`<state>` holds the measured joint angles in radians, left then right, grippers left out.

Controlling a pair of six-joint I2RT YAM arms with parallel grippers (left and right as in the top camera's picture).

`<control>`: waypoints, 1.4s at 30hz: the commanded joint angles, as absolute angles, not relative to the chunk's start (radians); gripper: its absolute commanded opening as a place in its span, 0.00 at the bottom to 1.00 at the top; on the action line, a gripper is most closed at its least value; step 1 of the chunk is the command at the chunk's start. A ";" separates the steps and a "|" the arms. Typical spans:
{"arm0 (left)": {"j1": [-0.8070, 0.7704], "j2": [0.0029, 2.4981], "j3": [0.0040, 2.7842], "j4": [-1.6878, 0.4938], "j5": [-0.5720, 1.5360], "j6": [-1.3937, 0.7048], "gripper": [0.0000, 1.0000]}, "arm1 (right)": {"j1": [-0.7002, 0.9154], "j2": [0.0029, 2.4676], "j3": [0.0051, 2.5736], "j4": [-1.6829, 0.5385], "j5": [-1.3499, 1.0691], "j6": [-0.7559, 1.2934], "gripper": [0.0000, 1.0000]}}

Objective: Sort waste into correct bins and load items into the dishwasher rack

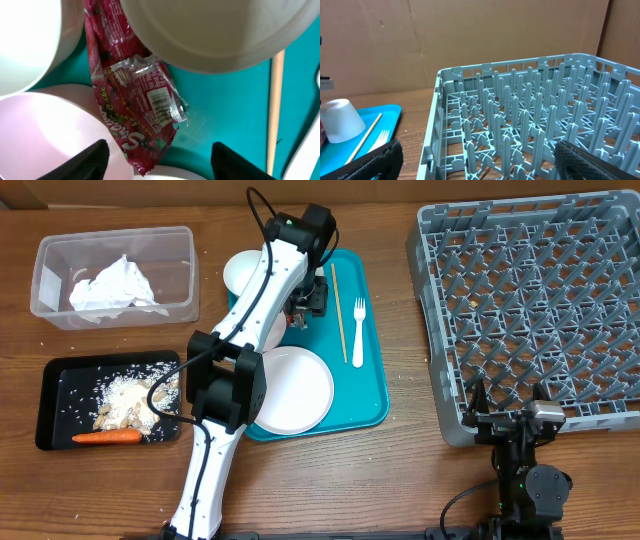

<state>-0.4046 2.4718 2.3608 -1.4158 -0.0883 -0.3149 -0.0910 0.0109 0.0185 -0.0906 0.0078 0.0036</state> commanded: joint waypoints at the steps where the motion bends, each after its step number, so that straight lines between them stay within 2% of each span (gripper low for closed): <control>1: -0.410 2.445 2.351 -1.411 -0.102 -0.324 0.66 | -0.094 0.004 0.008 -0.084 0.014 0.003 1.00; 23: -0.413 2.450 2.337 -1.440 -0.132 -0.453 0.66 | -0.094 0.004 0.008 -0.084 0.014 0.003 1.00; 29: -0.412 2.450 2.337 -1.443 -0.130 -0.462 0.53 | -0.094 0.004 0.008 -0.084 0.014 0.003 1.00; 42: -0.412 2.466 2.327 -1.428 -0.146 -0.479 0.52 | -0.094 0.004 0.008 -0.084 0.014 0.003 1.00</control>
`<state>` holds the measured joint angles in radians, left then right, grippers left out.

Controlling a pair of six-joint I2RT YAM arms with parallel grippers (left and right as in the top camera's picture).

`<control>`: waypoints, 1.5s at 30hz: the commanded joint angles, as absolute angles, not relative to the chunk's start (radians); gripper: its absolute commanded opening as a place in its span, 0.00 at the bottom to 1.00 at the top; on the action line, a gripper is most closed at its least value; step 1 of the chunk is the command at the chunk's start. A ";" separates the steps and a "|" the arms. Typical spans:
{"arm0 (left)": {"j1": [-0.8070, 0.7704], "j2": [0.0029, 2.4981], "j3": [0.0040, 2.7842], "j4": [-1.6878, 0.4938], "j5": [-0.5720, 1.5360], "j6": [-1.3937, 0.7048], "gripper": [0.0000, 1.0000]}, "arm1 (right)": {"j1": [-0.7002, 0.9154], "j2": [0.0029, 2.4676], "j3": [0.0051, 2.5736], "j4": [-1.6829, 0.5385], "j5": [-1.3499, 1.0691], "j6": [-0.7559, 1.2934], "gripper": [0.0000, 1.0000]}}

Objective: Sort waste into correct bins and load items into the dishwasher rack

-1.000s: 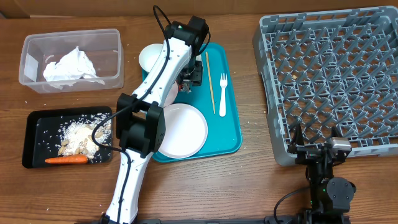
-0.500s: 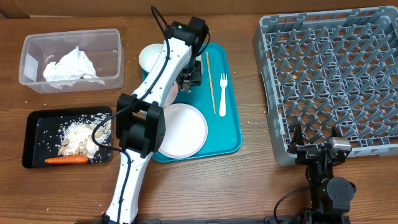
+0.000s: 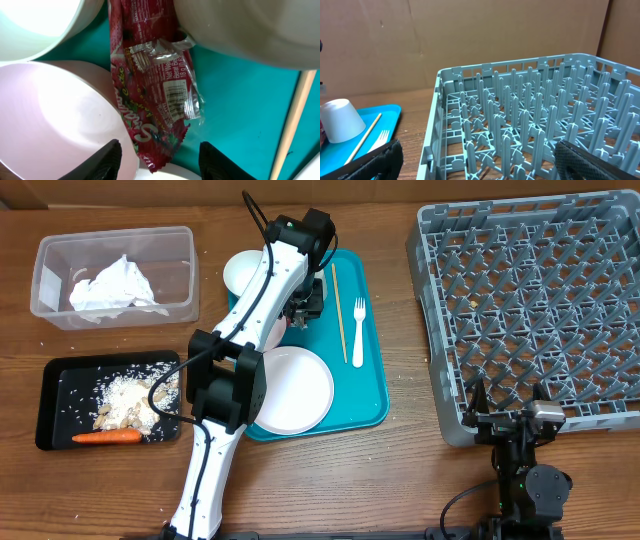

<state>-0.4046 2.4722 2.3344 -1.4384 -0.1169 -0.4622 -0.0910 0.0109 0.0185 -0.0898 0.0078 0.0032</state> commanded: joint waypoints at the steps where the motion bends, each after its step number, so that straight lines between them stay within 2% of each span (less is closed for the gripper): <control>1: -0.412 2.466 2.327 -1.427 -0.154 -0.479 0.52 | -0.094 0.004 0.008 -0.084 0.014 0.003 1.00; 6: -0.411 2.466 2.327 -1.428 -0.167 -0.479 0.49 | -0.094 0.004 0.008 -0.084 0.014 0.003 1.00; 9: -0.411 2.466 2.327 -1.432 -0.167 -0.479 0.41 | -0.094 0.004 0.008 -0.084 0.014 0.003 1.00; 14: -0.411 2.466 2.327 -1.432 -0.164 -0.479 0.40 | -0.094 0.004 0.008 -0.084 0.014 0.003 1.00; 17: -0.411 2.466 2.327 -1.432 -0.164 -0.479 0.31 | -0.094 0.004 0.008 -0.084 0.014 0.003 1.00; 22: -0.411 2.466 2.327 -1.433 -0.164 -0.479 0.29 | -0.094 0.004 0.008 -0.084 0.014 0.003 1.00; 25: -0.411 2.466 2.327 -1.433 -0.163 -0.480 0.19 | -0.094 0.004 0.008 -0.084 0.014 0.003 1.00; 28: -0.411 2.466 2.327 -1.433 -0.163 -0.480 0.16 | -0.094 0.004 0.008 -0.084 0.014 0.003 1.00; 31: -0.411 2.466 2.327 -1.433 -0.163 -0.480 0.05 | -0.094 0.004 0.008 -0.084 0.014 0.003 1.00; 32: -0.411 2.466 2.327 -1.434 -0.162 -0.480 0.04 | -0.094 0.004 0.008 -0.084 0.014 0.003 1.00; 40: -0.411 2.466 2.327 -1.435 -0.159 -0.479 0.06 | -0.094 0.004 0.008 -0.084 0.014 0.003 1.00; 43: -0.414 2.466 2.327 -1.436 -0.135 -0.458 0.28 | -0.094 0.004 0.008 -0.084 0.014 0.003 1.00; 45: -0.418 2.466 2.327 -1.437 -0.103 -0.434 0.33 | -0.094 0.004 0.008 -0.084 0.014 0.003 1.00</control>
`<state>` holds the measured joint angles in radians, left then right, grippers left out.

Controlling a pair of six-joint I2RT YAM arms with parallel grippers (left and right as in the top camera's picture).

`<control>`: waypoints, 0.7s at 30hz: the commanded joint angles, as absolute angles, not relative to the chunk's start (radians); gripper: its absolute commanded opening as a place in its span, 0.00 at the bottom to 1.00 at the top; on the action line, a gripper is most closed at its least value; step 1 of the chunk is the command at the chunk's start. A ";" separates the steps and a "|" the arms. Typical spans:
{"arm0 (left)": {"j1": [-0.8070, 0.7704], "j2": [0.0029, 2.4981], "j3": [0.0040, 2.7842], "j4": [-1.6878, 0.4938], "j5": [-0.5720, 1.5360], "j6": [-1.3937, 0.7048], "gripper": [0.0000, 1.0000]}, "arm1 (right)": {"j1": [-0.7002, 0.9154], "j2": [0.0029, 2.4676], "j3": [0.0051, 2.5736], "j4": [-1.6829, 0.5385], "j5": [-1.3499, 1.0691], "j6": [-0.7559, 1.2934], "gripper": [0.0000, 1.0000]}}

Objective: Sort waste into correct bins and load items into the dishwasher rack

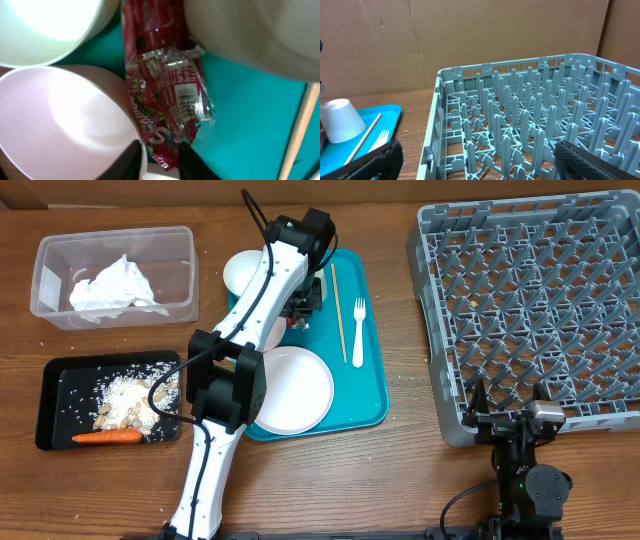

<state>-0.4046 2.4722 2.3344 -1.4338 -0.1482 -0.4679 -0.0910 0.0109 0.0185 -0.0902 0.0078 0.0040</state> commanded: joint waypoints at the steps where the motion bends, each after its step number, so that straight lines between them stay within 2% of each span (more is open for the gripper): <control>1: -0.420 2.466 2.327 -1.439 -0.093 -0.424 0.35 | -0.094 0.004 0.008 -0.084 0.014 0.003 1.00; 9: -0.441 2.466 2.327 -1.444 -0.084 -0.400 0.42 | -0.094 0.004 0.008 -0.084 0.014 0.003 1.00; 14: -0.442 2.466 2.327 -1.475 -0.083 -0.377 0.54 | -0.094 0.004 0.008 -0.084 0.014 0.003 1.00; 21: -0.442 2.466 2.327 -1.493 0.006 -0.363 0.56 | -0.094 0.004 0.008 -0.084 0.014 0.003 1.00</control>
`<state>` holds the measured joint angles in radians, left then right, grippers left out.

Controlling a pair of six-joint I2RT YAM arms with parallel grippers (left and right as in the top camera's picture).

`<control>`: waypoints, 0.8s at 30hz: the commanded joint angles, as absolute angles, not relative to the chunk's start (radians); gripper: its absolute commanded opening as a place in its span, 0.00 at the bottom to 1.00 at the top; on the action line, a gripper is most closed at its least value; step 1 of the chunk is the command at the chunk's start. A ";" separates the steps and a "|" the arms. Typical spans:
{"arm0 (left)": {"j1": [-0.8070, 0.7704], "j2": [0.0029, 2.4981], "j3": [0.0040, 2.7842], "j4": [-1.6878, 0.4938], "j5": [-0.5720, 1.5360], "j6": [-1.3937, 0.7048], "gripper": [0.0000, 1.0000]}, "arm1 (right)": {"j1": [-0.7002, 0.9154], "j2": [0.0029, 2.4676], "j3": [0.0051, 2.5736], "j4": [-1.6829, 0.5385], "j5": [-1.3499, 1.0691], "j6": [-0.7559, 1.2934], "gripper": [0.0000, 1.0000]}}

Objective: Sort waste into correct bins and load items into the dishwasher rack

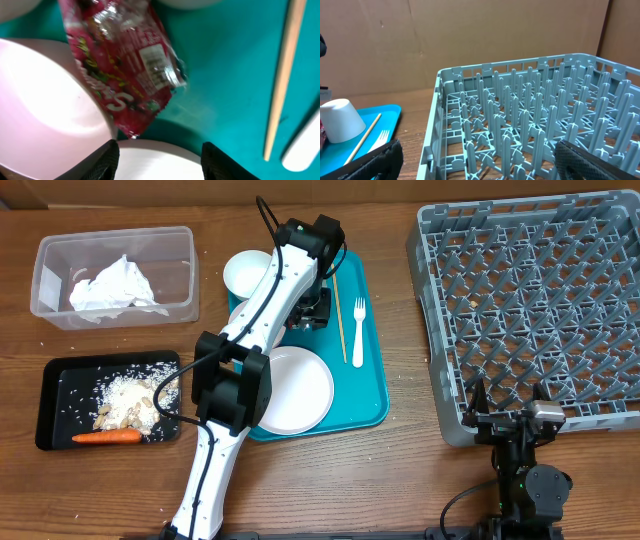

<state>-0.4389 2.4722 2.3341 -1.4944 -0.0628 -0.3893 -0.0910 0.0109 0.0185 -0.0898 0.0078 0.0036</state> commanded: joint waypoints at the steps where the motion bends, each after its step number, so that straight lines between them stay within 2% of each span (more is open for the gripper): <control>1: -0.443 2.466 2.327 -1.492 0.018 -0.363 0.56 | -0.094 0.004 0.008 -0.084 0.014 0.003 1.00; 3: -0.446 2.466 2.327 -1.486 0.016 -0.362 0.57 | -0.094 0.004 0.008 -0.084 0.014 0.003 1.00; 8: -0.446 2.466 2.327 -1.454 -0.014 -0.362 0.71 | -0.094 0.004 0.008 -0.084 0.014 0.003 1.00; 24: -0.446 2.500 2.327 -1.353 -0.045 -0.337 0.72 | -0.094 0.004 0.008 -0.084 0.014 0.003 1.00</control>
<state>-0.4389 2.4725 2.3341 -1.3712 -0.0311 -0.3698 -0.0910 0.0109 0.0185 -0.0902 0.0078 0.0036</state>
